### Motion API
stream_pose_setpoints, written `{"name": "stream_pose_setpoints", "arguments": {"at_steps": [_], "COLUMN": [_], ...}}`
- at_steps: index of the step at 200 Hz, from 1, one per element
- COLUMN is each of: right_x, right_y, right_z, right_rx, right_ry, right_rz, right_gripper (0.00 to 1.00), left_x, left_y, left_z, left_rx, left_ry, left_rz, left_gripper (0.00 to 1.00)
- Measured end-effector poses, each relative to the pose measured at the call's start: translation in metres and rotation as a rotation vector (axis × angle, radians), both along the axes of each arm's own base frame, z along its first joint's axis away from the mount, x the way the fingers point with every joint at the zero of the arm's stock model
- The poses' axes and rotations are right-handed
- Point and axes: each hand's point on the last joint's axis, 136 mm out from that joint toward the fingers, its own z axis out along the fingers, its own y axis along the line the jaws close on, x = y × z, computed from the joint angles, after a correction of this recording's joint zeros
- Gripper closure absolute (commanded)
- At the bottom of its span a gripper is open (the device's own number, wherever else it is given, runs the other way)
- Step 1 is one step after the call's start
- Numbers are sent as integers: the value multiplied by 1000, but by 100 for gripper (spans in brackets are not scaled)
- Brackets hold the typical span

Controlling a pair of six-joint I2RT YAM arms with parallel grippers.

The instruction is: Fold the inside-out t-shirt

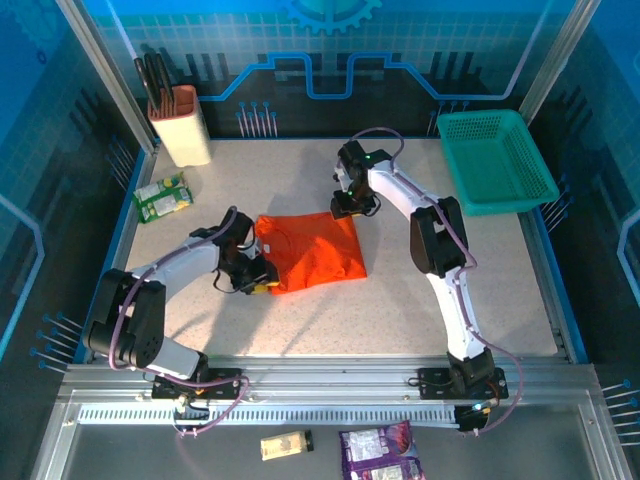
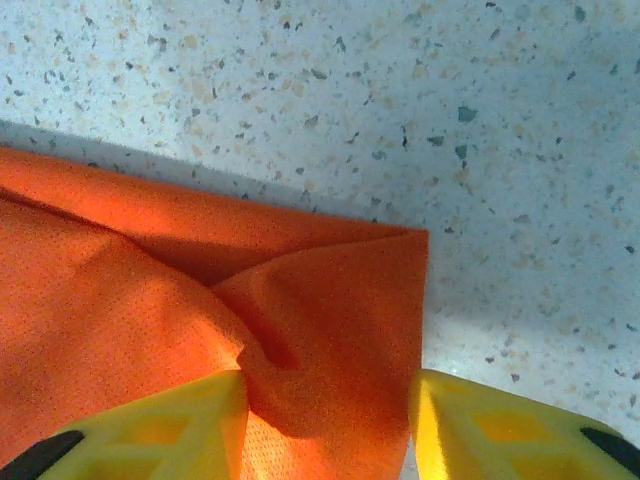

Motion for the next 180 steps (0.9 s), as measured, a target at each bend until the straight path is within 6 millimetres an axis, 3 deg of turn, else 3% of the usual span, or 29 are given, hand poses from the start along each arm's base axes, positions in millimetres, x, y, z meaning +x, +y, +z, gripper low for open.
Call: {"name": "stream_pose_setpoints", "arguments": {"at_steps": [24, 83, 130, 152, 180], "right_x": [3, 2, -3, -2, -8], "right_y": [1, -1, -13, -25, -44], "right_z": [-7, -13, -4, -3, -19], "right_rx": [2, -6, -28, -29, -56], "right_ry": [9, 23, 19, 23, 65], "right_rz": [1, -8, -27, -53, -82], "right_gripper": [61, 100, 100, 100, 100], "left_x": [-1, 6, 21, 22, 26], "left_y": [-3, 3, 24, 32, 44], "left_z": [-3, -5, 12, 1, -18], "left_rx": [-21, 25, 150, 203, 259], "left_ry": [-4, -32, -115, -99, -61], "left_rz": [-2, 16, 47, 50, 72], "left_gripper": [67, 97, 100, 100, 97]}}
